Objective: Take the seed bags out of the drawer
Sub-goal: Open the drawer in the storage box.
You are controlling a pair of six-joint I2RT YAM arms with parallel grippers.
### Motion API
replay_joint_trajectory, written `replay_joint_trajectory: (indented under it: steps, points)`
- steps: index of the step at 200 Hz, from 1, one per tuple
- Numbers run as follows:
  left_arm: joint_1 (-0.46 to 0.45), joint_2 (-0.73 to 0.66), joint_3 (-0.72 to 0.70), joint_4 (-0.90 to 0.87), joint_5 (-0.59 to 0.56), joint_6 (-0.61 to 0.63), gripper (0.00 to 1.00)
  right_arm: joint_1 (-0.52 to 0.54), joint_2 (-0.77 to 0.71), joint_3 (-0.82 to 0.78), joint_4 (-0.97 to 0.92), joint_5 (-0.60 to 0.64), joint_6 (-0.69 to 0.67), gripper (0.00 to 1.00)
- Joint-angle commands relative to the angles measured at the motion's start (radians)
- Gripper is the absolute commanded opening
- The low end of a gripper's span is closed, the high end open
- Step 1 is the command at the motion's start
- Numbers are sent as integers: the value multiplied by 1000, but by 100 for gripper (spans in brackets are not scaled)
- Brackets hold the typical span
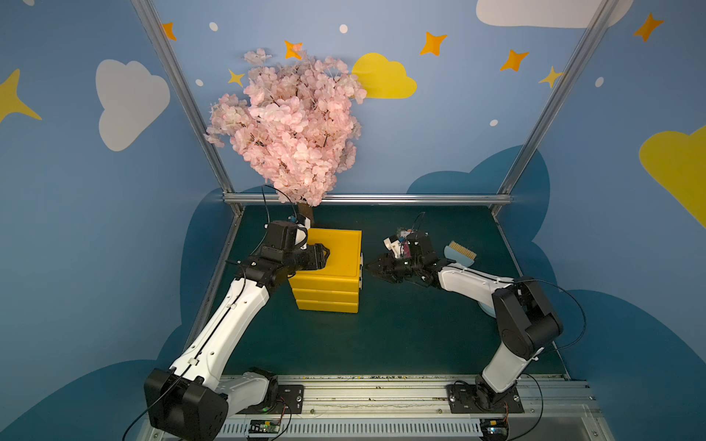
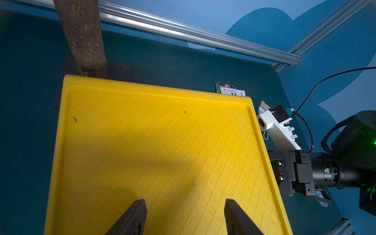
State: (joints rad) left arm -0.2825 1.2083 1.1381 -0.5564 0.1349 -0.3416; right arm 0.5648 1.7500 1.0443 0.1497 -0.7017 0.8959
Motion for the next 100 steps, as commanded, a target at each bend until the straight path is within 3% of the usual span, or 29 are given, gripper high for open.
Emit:
replay_joint_trajectory:
  steps: [1,48,100]
  points:
    - [-5,31,-61,-199,-4,-22,67,6,35,1,127,-23,74,55]
    - [-3,33,-61,-201,-1,-19,67,8,92,-120,478,-31,288,58]
    - [-4,37,-61,-201,-1,-20,66,17,132,-156,656,-41,385,61]
